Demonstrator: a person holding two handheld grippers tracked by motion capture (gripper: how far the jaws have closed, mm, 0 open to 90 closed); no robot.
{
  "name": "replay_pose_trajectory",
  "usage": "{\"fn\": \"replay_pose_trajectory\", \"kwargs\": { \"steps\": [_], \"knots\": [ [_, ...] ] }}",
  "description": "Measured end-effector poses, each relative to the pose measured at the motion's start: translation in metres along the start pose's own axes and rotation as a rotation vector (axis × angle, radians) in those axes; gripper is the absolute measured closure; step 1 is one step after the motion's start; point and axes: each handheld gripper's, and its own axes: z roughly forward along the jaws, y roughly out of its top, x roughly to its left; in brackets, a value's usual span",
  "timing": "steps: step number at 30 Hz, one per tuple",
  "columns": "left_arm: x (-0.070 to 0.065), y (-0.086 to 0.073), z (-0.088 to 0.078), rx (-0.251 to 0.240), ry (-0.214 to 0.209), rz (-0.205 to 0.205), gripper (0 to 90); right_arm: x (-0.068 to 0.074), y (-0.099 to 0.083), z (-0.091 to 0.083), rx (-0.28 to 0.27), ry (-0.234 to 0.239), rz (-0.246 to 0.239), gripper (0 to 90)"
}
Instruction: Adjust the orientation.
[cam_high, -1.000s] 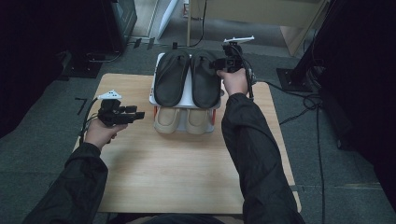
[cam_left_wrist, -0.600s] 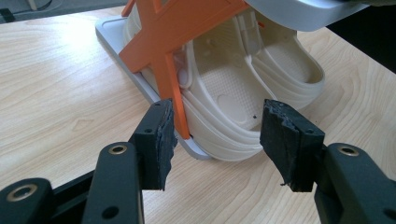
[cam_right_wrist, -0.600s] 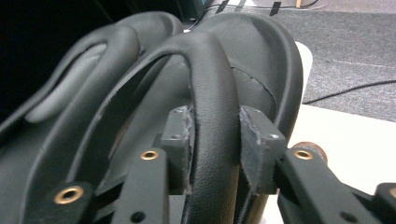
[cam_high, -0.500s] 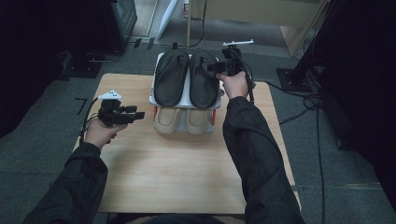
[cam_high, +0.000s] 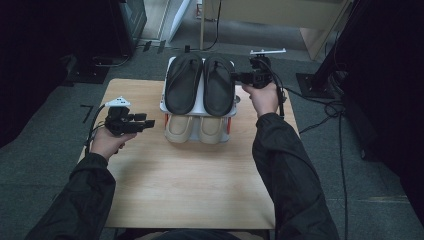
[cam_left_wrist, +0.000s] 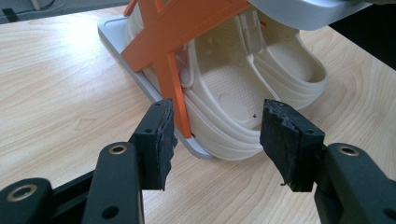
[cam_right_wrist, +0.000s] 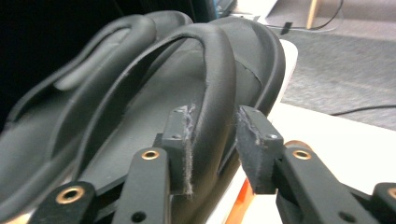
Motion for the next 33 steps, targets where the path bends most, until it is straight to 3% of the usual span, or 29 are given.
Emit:
{"fn": "replay_pose_trajectory", "kwargs": {
  "steps": [4, 8, 17, 23, 33],
  "knots": [
    [0.001, 0.0, 0.0, 0.004, 0.001, 0.001, 45.2, -0.005, -0.005, -0.009, 0.002, 0.006, -0.017, 73.1],
    [0.0, 0.0, 0.0, 0.001, 0.003, 0.0, 45.2, -0.007, -0.012, -0.013, 0.015, -0.025, -0.065, 76.1],
    [0.0, 0.0, 0.0, 0.0, 0.003, 0.001, 45.2, -0.006, -0.037, 0.003, 0.066, -0.009, -0.08, 77.1],
    [0.0, 0.0, 0.0, 0.002, 0.002, 0.002, 45.2, 0.003, -0.037, 0.007, 0.058, 0.013, -0.114, 76.4],
    [0.0, 0.0, 0.001, 0.001, 0.002, 0.002, 45.2, 0.002, -0.038, 0.01, 0.047, 0.024, -0.103, 73.3]
  ]
}}
